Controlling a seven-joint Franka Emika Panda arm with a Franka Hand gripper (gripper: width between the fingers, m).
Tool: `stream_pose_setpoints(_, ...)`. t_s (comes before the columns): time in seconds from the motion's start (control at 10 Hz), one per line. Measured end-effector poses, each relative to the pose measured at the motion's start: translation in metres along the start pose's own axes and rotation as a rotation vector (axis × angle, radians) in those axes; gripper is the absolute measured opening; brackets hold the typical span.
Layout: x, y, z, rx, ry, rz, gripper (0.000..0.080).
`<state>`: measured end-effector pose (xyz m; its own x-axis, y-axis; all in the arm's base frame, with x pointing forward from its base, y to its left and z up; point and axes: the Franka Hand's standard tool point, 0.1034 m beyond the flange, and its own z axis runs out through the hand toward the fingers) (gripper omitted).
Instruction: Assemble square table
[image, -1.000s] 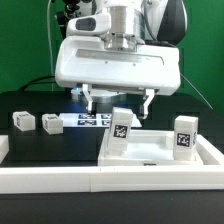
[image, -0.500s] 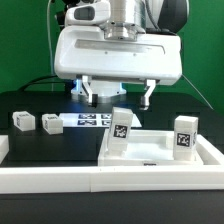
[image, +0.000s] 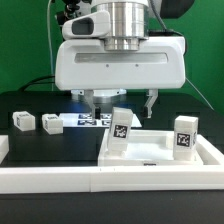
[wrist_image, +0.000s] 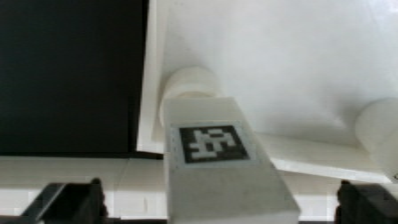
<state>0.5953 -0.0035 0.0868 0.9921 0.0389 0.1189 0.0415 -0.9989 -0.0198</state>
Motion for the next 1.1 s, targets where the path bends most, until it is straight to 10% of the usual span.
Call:
stream_pose_setpoints(0.7, 0.006, 0.012, 0.001, 0.009, -0.048, 0.012, 0.0649)
stream_pose_setpoints(1.1, 0.006, 0.008, 0.002, 0.010, -0.048, 0.006, 0.0289)
